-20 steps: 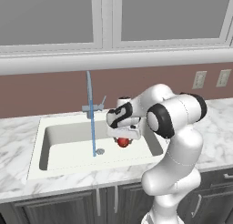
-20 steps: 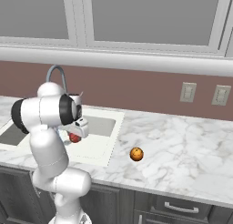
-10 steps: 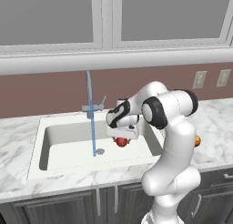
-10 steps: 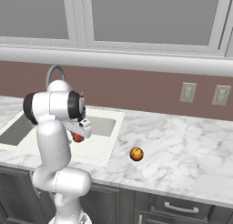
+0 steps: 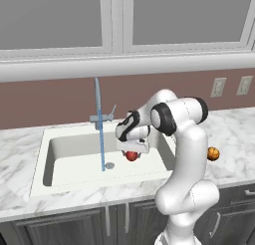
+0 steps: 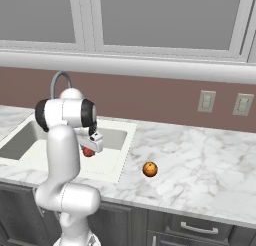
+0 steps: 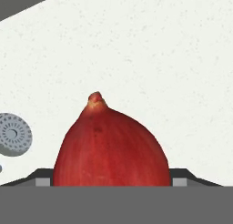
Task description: Turn on the sink faucet. Then move the onion from the counter to the sink. Turn off the sink. Move the vegetable from the sink to the pot next to the stove. Finally move the pot to the front left burner.
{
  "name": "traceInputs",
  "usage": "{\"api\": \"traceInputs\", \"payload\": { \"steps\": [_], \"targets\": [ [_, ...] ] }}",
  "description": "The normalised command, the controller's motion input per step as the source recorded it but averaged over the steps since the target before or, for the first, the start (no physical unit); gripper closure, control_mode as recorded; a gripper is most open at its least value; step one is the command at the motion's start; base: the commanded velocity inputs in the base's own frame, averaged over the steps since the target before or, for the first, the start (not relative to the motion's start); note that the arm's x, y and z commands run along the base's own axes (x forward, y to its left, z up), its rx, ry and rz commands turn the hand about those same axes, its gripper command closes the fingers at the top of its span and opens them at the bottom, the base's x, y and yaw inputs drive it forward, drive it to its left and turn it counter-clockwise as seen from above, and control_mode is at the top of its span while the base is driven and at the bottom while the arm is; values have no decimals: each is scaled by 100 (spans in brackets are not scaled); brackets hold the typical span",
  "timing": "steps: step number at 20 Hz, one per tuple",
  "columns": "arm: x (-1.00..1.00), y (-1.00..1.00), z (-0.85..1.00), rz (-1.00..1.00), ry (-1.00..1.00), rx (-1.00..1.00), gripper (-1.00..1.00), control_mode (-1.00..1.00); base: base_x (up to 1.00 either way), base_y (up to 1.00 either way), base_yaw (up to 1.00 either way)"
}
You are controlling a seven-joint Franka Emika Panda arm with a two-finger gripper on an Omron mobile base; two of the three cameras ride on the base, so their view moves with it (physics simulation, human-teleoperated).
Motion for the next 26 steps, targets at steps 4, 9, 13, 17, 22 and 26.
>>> {"api": "traceInputs", "payload": {
  "steps": [4, 9, 13, 17, 22, 26],
  "targets": [
    [32, 0, -21, 0, 0, 0, 100, -100, 0, 0, 0],
    [25, 0, -26, 0, -3, 0, 100, -100, 0, 0, 0],
    [12, 0, -28, 0, -5, 0, 100, -100, 0, 0, 0],
    [3, 0, -25, 0, -7, 0, 100, -100, 0, 0, 0],
    [1, -1, -19, 0, -7, 0, 100, -100, 0, 0, 0],
    [0, 0, -14, 0, -7, 0, 100, -100, 0, 0, 0]
  ]
}}
